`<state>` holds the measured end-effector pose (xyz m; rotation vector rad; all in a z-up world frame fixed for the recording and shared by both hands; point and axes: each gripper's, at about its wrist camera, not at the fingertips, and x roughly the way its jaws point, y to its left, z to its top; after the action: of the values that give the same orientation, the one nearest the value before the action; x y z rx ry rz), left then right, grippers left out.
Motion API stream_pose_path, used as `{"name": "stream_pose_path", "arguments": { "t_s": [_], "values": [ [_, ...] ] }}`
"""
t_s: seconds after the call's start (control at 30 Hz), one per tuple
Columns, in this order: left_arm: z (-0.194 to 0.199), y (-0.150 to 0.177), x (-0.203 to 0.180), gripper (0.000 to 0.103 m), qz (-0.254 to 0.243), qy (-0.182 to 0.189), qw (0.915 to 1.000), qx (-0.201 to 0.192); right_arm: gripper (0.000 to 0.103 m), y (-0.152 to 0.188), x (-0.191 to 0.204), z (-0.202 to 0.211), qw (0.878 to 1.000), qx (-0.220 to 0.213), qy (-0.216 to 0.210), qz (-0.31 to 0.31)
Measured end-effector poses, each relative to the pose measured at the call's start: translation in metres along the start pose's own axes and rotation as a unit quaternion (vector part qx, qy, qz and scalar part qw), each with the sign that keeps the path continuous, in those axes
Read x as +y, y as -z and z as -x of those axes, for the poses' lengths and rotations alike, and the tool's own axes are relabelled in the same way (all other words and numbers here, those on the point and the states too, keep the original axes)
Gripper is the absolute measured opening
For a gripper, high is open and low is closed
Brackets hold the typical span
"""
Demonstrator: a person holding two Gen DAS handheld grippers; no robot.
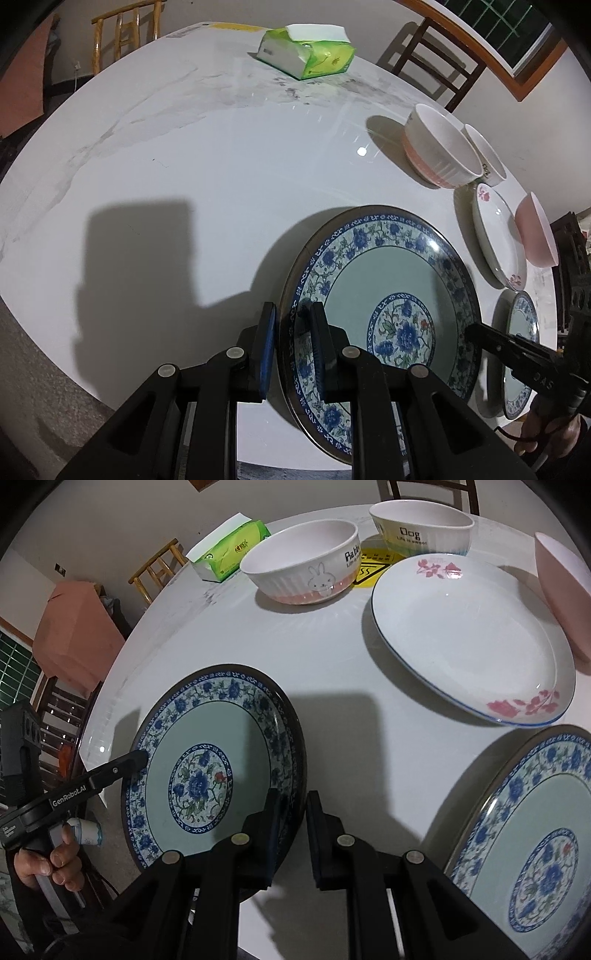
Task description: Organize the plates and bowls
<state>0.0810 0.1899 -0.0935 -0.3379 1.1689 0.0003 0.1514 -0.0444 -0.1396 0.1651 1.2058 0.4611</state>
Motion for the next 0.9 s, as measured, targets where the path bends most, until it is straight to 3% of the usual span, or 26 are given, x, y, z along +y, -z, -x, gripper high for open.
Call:
{"name": "stream_pose_path", "arguments": {
  "t_s": [0.27,0.3,0.37,0.47,0.57,0.73,0.9],
  "values": [
    [-0.004,0.002,0.005,0.017,0.006,0.009,0.9999,0.000,0.017,0.000,-0.002,0.003,1.000,0.000,-0.003,0.006],
    [-0.004,0.002,0.005,0.017,0.008,0.008,0.9999,0.001,0.019,0.000,-0.002,0.003,1.000,0.000,-0.004,0.006],
    [-0.002,0.002,0.005,0.017,0.012,0.001,0.9999,-0.004,0.033,0.001,-0.007,0.009,1.000,-0.003,0.000,0.007],
    [0.007,0.001,0.003,0.032,0.013,-0.020,0.9996,-0.015,0.034,0.004,-0.012,0.022,1.000,-0.016,-0.002,0.017],
    [0.020,0.001,-0.004,0.037,0.012,-0.041,0.9986,-0.031,0.034,0.013,-0.019,0.044,0.999,-0.038,0.001,0.036],
    [0.045,0.010,-0.041,0.048,-0.003,-0.054,0.9969,-0.057,0.035,0.030,-0.036,0.087,0.994,-0.078,0.018,0.073],
    [0.059,0.026,-0.096,0.054,-0.034,-0.019,0.9965,-0.074,0.037,0.049,-0.072,0.127,0.992,-0.098,0.030,0.076]
  ]
}}
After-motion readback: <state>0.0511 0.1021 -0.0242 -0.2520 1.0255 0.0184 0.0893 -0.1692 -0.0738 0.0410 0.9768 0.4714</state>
